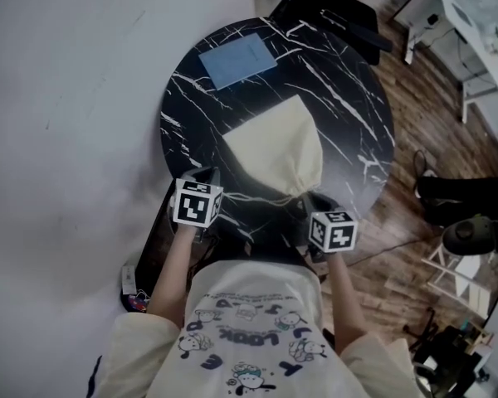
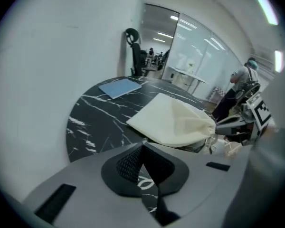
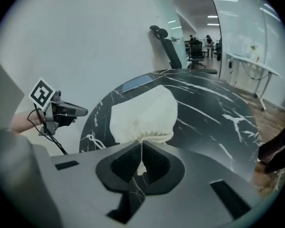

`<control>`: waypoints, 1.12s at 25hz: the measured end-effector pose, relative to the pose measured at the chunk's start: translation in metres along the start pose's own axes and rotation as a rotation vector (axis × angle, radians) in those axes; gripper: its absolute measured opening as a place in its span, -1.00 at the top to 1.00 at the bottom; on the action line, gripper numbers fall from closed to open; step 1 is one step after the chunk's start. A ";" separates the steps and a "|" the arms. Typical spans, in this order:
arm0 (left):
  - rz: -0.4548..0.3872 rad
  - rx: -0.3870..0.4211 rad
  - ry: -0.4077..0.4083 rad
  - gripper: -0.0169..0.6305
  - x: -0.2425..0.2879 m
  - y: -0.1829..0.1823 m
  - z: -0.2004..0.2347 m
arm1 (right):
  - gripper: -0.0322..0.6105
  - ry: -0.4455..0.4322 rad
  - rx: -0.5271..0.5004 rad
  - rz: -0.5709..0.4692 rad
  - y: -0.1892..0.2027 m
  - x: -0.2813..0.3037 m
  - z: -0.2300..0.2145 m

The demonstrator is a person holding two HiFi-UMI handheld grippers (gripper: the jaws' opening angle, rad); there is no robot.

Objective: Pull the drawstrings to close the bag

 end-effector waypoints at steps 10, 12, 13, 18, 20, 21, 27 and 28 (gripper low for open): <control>0.015 0.216 0.087 0.82 0.013 -0.003 -0.062 | 0.84 -0.121 -0.080 0.037 -0.026 0.033 0.053; -0.005 0.237 0.096 0.82 0.009 -0.004 -0.068 | 0.82 -0.094 -0.106 0.050 -0.024 0.028 0.057; -0.022 0.248 0.097 0.82 0.006 -0.005 -0.070 | 0.75 -0.082 -0.116 0.052 -0.020 0.023 0.059; -0.129 0.261 0.079 0.82 -0.022 0.001 -0.067 | 0.30 -0.007 -0.078 -0.015 0.003 -0.014 0.055; -0.186 0.238 0.069 0.82 -0.039 0.004 -0.062 | 0.31 0.045 -0.054 -0.075 0.007 -0.033 0.050; -0.219 0.221 0.064 0.82 -0.049 0.004 -0.060 | 0.35 0.066 -0.045 -0.115 0.007 -0.044 0.049; -0.443 0.122 0.086 0.82 -0.114 -0.016 -0.057 | 0.70 0.141 -0.031 -0.484 -0.029 -0.114 0.062; -0.482 0.123 0.088 0.82 -0.125 -0.021 -0.059 | 0.72 0.145 -0.038 -0.541 -0.037 -0.122 0.069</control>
Point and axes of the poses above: the fingertips, and each gripper's own axes: x forward along the fingers, z to its left, y out of its underside, the point moved 10 cm from there along -x, backward along the fingers, and after that the axes turned 14 degrees about z, right-handed, at the moved point
